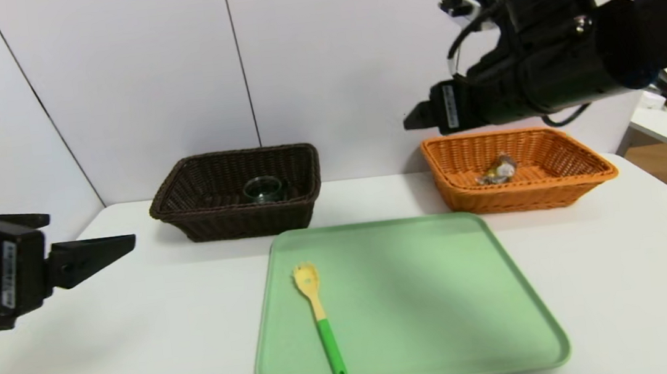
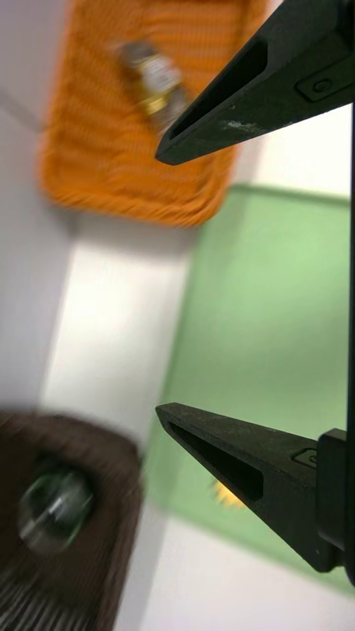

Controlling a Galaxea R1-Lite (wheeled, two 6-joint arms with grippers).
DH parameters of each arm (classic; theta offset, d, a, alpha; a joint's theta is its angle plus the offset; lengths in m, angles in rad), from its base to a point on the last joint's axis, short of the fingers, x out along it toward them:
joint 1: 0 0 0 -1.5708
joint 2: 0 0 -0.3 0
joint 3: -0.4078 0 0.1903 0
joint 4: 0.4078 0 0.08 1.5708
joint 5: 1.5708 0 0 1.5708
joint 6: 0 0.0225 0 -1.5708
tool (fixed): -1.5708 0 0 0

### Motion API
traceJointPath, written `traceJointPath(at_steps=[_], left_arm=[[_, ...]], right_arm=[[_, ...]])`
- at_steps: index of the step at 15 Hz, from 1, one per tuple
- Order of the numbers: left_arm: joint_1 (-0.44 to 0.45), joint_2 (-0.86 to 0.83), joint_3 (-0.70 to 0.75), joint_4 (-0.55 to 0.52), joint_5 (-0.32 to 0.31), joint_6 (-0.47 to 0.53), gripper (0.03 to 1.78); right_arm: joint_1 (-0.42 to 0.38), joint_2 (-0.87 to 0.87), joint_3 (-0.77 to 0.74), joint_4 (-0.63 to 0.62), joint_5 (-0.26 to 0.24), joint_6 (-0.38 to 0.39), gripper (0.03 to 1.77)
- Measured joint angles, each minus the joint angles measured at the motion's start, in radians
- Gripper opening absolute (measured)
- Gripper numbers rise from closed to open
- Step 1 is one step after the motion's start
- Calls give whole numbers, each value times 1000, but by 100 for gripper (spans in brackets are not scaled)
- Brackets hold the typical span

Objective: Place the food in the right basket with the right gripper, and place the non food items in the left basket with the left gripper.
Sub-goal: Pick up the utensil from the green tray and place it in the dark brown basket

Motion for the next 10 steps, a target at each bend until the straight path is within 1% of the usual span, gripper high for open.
traceJointPath(at_steps=[2, 4, 7, 10], left_arm=[[-54, 79, -28, -1, 14, -36, 169], [-78, 131, -46, -42, 14, -67, 169], [-86, 185, -51, -119, 12, -131, 169], [-87, 201, -11, -123, 14, -161, 169]], right_arm=[[-30, -99, 152, 25, -5, 6, 168], [-78, -195, 265, 35, -12, 9, 168], [-140, -295, 372, 61, -31, 10, 169], [-220, -364, 441, 76, -38, 8, 169]])
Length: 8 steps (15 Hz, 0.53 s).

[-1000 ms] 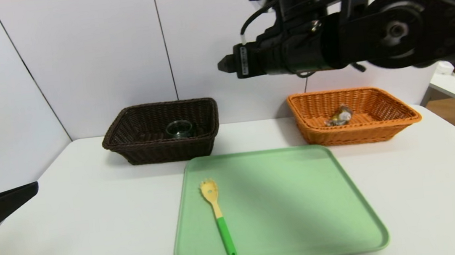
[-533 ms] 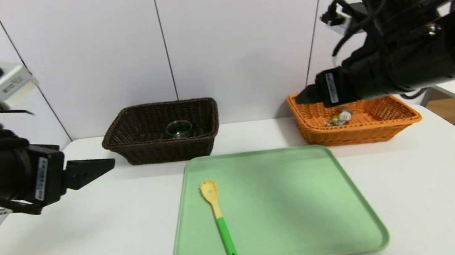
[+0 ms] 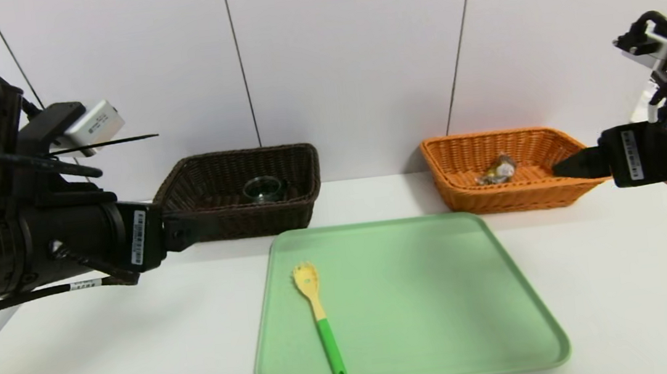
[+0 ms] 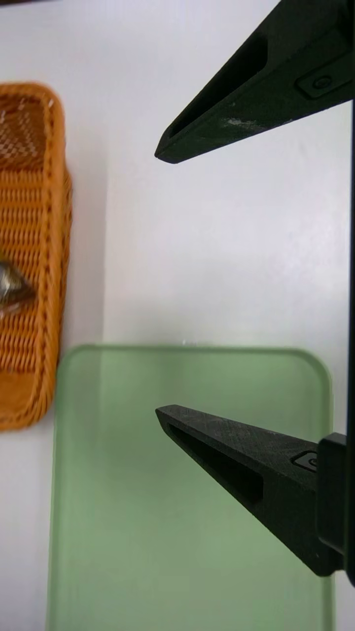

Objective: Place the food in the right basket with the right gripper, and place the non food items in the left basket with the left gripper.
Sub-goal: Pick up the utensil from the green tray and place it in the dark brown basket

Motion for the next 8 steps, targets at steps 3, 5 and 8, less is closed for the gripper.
traceJointPath(at_steps=[3, 5, 8], left_arm=[[4, 6, 3, -2, 16, -12, 169], [12, 7, 0, -4, 79, -12, 169], [49, 8, 7, 26, 152, -11, 169]], right_arm=[[-83, -39, 55, -8, 1, -3, 169], [-149, -54, 99, -14, 1, 0, 169], [-192, -90, 175, -13, 4, -5, 169]])
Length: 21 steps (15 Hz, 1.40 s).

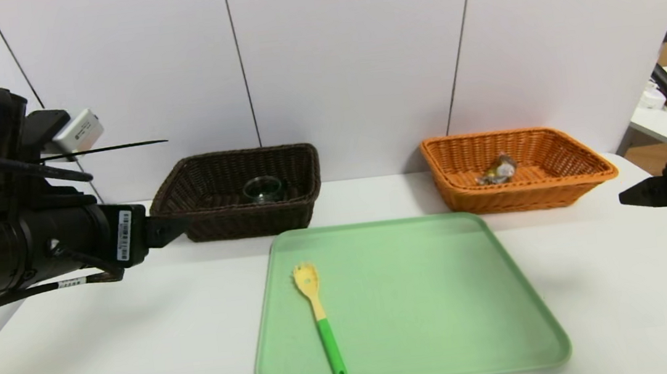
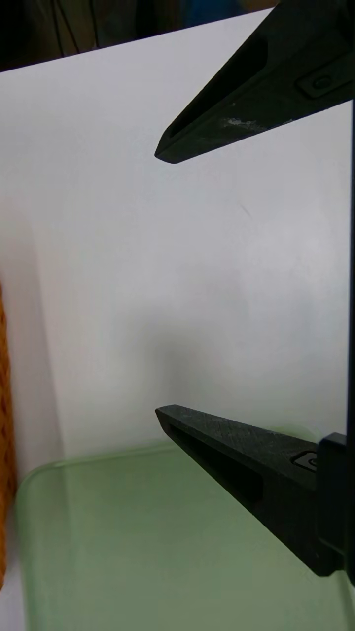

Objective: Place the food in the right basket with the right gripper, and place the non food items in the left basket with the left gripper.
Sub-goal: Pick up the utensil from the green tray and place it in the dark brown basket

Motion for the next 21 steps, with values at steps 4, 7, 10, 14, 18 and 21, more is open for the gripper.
traceJointPath(at_steps=[4, 7, 10, 14, 18, 21], left_arm=[[13, -28, 39, 73, 29, -10, 169], [15, -90, 96, 71, 26, -10, 169], [83, -167, 155, 68, 23, -8, 169], [209, -221, 181, 73, 20, 6, 169], [123, -192, 187, 69, -24, 39, 169], [-14, -131, 149, 66, -40, 36, 169]], right_arm=[[13, -74, 114, 0, 8, -32, 169], [17, -97, 149, -11, 28, -33, 169], [-9, -105, 152, -26, 32, -30, 169], [-30, -128, 183, -33, 30, -29, 169], [-35, -182, 242, -32, 30, -32, 169], [-31, -200, 249, -33, 31, -34, 169]])
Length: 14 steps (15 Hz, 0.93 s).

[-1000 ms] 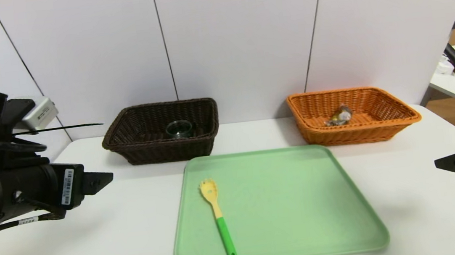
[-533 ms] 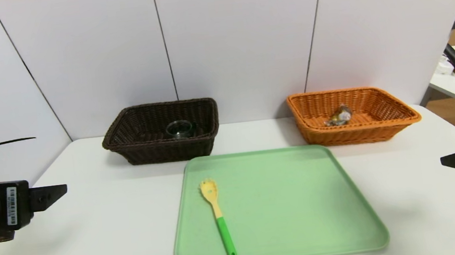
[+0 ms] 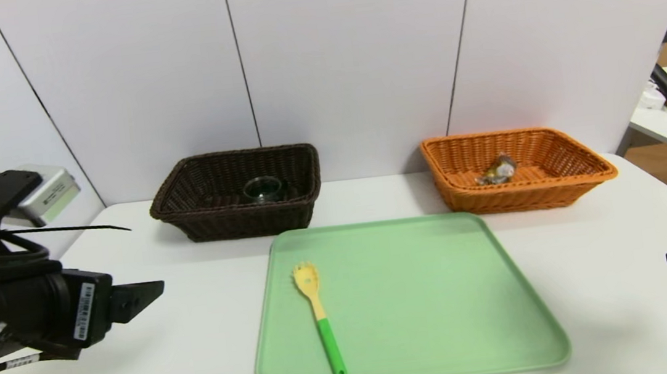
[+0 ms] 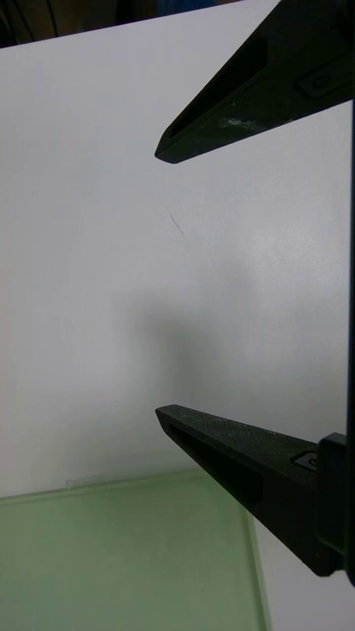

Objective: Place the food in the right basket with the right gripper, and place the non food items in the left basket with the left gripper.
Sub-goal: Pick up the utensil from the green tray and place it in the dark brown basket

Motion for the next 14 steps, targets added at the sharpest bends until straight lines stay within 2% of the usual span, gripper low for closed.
traceJointPath(at_steps=[3, 7, 11, 14], left_arm=[[-117, 79, -85, 6, -1, -42, 169], [-246, 199, -204, 26, 3, -199, 169], [-315, 304, -267, 98, 15, -274, 169], [-368, 407, -295, 108, 62, -358, 169]], right_arm=[[9, -2, -2, 0, 1, -2, 169], [13, -1, -5, 0, 2, -4, 169], [17, 0, 0, 0, 3, -4, 169], [17, 0, 13, 0, 4, -6, 169]])
